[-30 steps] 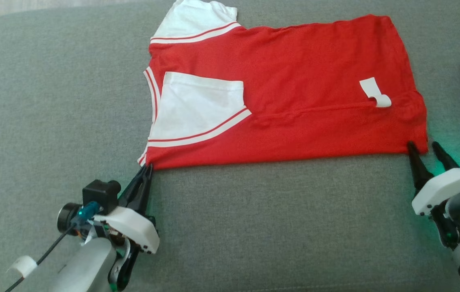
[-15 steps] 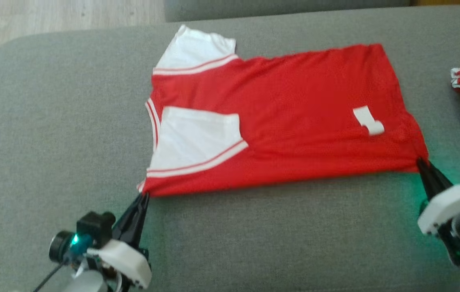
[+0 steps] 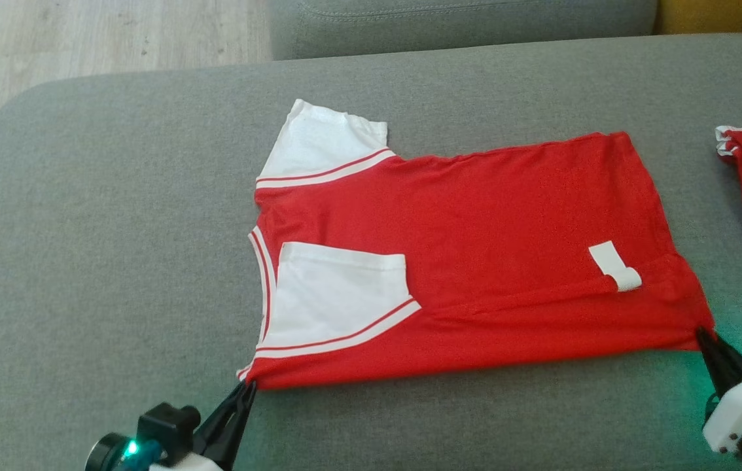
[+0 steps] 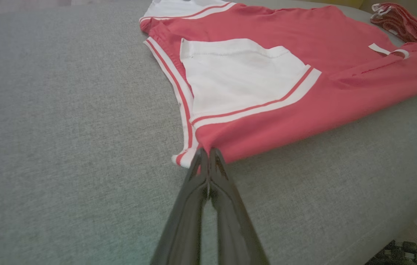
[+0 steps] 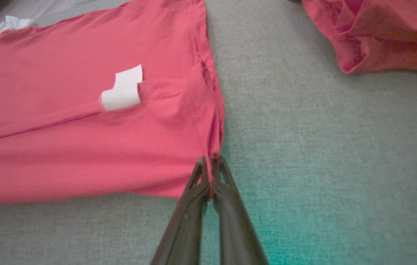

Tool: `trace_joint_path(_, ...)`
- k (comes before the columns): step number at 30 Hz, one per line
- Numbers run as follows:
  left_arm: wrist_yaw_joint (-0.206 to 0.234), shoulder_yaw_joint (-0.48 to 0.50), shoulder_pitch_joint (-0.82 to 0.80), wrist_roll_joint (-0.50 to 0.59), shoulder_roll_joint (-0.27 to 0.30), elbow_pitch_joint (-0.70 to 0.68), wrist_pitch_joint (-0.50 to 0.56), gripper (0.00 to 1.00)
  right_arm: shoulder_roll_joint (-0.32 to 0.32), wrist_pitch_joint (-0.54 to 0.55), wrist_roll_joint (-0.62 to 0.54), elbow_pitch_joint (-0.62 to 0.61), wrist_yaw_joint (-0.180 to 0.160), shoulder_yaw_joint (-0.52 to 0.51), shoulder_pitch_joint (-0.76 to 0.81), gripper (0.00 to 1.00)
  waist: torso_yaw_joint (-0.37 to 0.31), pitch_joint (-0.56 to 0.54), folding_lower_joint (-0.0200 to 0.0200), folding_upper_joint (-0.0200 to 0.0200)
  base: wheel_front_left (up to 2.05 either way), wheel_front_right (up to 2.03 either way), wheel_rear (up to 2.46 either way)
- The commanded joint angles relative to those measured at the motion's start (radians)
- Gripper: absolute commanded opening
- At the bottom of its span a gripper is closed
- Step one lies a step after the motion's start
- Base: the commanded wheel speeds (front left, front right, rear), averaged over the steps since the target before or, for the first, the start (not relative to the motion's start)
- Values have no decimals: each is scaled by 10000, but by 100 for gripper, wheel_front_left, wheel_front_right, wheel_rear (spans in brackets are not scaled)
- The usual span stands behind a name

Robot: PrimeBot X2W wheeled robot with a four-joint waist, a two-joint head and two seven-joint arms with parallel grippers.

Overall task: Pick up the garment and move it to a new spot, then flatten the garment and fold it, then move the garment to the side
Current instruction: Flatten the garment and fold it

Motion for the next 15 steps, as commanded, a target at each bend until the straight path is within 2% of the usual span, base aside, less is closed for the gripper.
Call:
trace_joint_path(1, 153, 353, -253, -18, 334, -315, 31, 0, -359, 70, -217, -224, 65, -200, 32, 100, -22, 7, 1, 0, 0, 0, 0)
trace_joint_path(2, 170, 337, -245, -33, 335, -353, 90, 40, -291, 135, -375, -263, 65, -346, 61, 100, -33, 8, 1, 0, 0, 0, 0)
trace_joint_path(3, 195, 337, -267, -43, 323, -399, 132, 100, -200, 209, -509, -334, 65, -477, 84, 100, -38, 8, 1, 0, 0, 0, 0)
trace_joint_path(8, 182, 493, -867, 51, 472, -803, 291, 100, 86, 473, -853, -1108, 65, -1044, 258, 100, -69, 60, 1, 0, 0, 0, 0)
trace_joint_path(11, -255, 688, -2504, 217, 715, -1101, 910, 100, 156, 659, -1171, -1869, 65, -1516, 309, 100, -69, 422, 1, 0, 0, 0, 0)
trace_joint_path(15, -1242, 626, -5010, 57, 571, -494, 2346, 100, 333, 1058, -1513, -2544, 65, -1641, 205, 100, -184, 915, 1, 0, 0, 0, 0)
